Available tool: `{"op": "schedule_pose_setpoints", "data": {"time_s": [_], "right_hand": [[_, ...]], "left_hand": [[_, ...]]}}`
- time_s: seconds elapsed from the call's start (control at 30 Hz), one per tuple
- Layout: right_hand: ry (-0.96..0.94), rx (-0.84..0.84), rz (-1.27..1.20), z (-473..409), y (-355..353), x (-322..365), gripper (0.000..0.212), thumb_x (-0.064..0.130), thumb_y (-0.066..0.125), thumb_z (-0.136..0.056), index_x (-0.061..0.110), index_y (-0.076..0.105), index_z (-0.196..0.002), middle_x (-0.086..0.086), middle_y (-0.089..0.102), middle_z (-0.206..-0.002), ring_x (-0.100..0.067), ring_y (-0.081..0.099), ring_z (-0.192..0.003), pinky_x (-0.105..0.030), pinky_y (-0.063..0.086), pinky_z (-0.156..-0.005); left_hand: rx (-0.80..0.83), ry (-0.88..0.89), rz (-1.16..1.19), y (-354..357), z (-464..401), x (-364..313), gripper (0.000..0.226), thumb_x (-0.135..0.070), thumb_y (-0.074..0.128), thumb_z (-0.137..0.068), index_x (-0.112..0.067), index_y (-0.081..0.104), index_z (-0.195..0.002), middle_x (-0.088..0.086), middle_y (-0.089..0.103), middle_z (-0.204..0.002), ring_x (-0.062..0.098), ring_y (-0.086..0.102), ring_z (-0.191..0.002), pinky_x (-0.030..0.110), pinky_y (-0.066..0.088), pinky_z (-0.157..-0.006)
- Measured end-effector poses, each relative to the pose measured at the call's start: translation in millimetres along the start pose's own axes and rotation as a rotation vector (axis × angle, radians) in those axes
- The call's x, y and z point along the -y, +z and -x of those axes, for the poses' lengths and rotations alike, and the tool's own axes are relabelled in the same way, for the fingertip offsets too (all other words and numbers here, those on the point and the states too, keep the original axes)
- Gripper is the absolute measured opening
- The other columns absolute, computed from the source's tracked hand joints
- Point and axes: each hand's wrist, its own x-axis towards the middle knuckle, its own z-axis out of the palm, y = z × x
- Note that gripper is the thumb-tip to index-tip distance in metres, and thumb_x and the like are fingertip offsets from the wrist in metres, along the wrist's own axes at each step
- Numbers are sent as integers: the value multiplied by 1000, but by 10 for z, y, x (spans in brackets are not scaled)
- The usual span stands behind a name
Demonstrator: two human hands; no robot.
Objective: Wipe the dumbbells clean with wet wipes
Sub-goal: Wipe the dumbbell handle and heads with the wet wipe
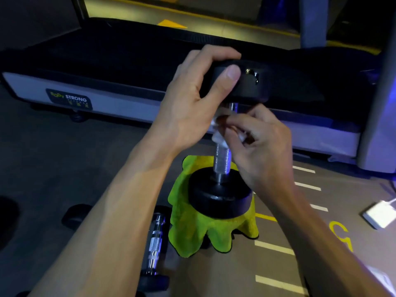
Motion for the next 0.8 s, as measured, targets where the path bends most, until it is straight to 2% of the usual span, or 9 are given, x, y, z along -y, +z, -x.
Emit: {"op": "schedule_pose_setpoints", "data": {"time_s": [0.07, 0.17, 0.27, 0.37, 0.43, 0.53, 0.63, 0.73, 0.8], "right_hand": [[33, -41, -23, 73, 44, 49, 16, 15, 72, -94, 19, 80, -106, 5, 54, -88, -10, 53, -70, -30, 46, -62], [70, -3, -4, 364, 76, 95, 18, 14, 71, -94, 19, 80, -108, 7, 55, -93, -5, 50, -72, -9, 37, -66], [89, 4, -7, 521, 71, 99, 27, 1, 68, -92, 15, 81, -112, 2, 56, -102, -9, 53, -78, -7, 37, -71], [93, 17, 25, 526, 53, 95, 34, -9, 72, -87, 15, 80, -109, 5, 53, -102, -6, 51, -77, -4, 36, -69], [71, 0, 43, 438, 43, 116, 29, -7, 75, -87, 14, 80, -107, 6, 51, -100, -2, 47, -74, -5, 36, -66], [13, -106, 27, 184, 43, 175, 13, 11, 70, -94, 11, 79, -104, 6, 52, -97, -1, 47, -76, -11, 40, -66], [4, -188, 54, 57, 63, 174, 16, 13, 66, -97, 7, 78, -108, -4, 61, -104, -8, 57, -84, -24, 48, -71], [7, -36, 122, 318, 62, 142, 36, 1, 66, -96, 9, 70, -130, -8, 60, -127, -19, 62, -104, -34, 55, -85], [23, 68, 131, 484, 28, 162, 42, 8, 63, -97, 13, 65, -139, -4, 54, -139, -21, 62, -114, -36, 58, -91]], "left_hand": [[-12, 5, -3, 3, -9, -11, 24, -43, 51, -106, -36, 58, -128, -18, 55, -114, 15, 57, -118, 35, 48, -104], [-18, 7, 6, 15, -6, 11, 23, -43, 51, -106, -38, 58, -127, -20, 55, -115, 15, 57, -118, 38, 46, -107], [-17, 5, 19, 4, 1, 38, 24, -41, 52, -107, -36, 60, -129, -20, 56, -115, 13, 57, -120, 28, 44, -104], [-16, -2, 17, -3, -1, 31, 24, -40, 52, -108, -36, 60, -130, -21, 55, -115, 11, 56, -119, 23, 43, -101], [-18, -7, 21, -1, -5, 23, 23, -40, 51, -108, -37, 59, -130, -21, 55, -114, 12, 56, -119, 25, 44, -103], [-10, -9, 27, 0, -11, 27, 23, -41, 50, -108, -38, 58, -130, -19, 54, -115, 13, 56, -121, 32, 47, -105], [1, 1, 25, 10, -12, 30, 24, -41, 49, -109, -37, 58, -131, -18, 54, -116, 14, 56, -120, 32, 47, -104], [-3, 1, 22, 9, -12, 36, 23, -40, 50, -109, -37, 58, -130, -18, 54, -115, 11, 56, -119, 26, 44, -103], [-13, 3, 12, -9, -15, 51, 23, -39, 50, -109, -37, 58, -130, -19, 54, -115, 9, 56, -119, 22, 41, -102]]}}
